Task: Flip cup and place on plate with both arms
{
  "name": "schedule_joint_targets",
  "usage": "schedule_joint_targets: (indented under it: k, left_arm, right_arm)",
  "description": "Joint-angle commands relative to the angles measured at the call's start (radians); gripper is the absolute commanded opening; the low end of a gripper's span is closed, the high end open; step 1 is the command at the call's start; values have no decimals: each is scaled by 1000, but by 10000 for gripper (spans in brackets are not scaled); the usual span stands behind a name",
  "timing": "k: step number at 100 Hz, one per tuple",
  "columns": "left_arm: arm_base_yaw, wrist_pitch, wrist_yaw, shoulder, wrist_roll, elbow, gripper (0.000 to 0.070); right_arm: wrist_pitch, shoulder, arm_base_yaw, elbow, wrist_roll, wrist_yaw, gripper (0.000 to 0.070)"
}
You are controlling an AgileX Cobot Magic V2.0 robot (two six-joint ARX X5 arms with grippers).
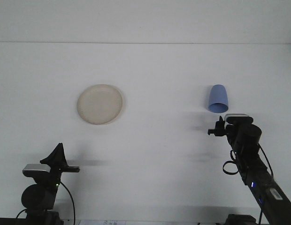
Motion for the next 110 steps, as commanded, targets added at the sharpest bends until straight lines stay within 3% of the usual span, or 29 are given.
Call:
schedule_joint_targets:
  k: [1,39,56,65,70,78,110]
  left_arm:
    - [0,10,3,-1,-6,-19,12]
    - [0,10,3,-1,-6,-19,12]
    - [0,10,3,-1,-6,-19,12]
    - [0,10,3,-1,-6,-19,12]
    - [0,10,3,-1,-6,-19,12]
    - [0,10,3,-1,-6,-19,12]
    - [0,10,3,-1,-6,-19,12]
  right_arm:
    - [80,63,-6,6,-13,4,347]
    - [352,317,-53,32,-12,-14,348]
    - [363,420,-85,122,-12,-108,347]
    - [363,472,-91,177,-7,-122,341]
    - [363,490,-91,199,-8,-135,268]
    - [363,499,-90,218,-17,-166,0]
    - [200,317,-34,220,-48,-196,2]
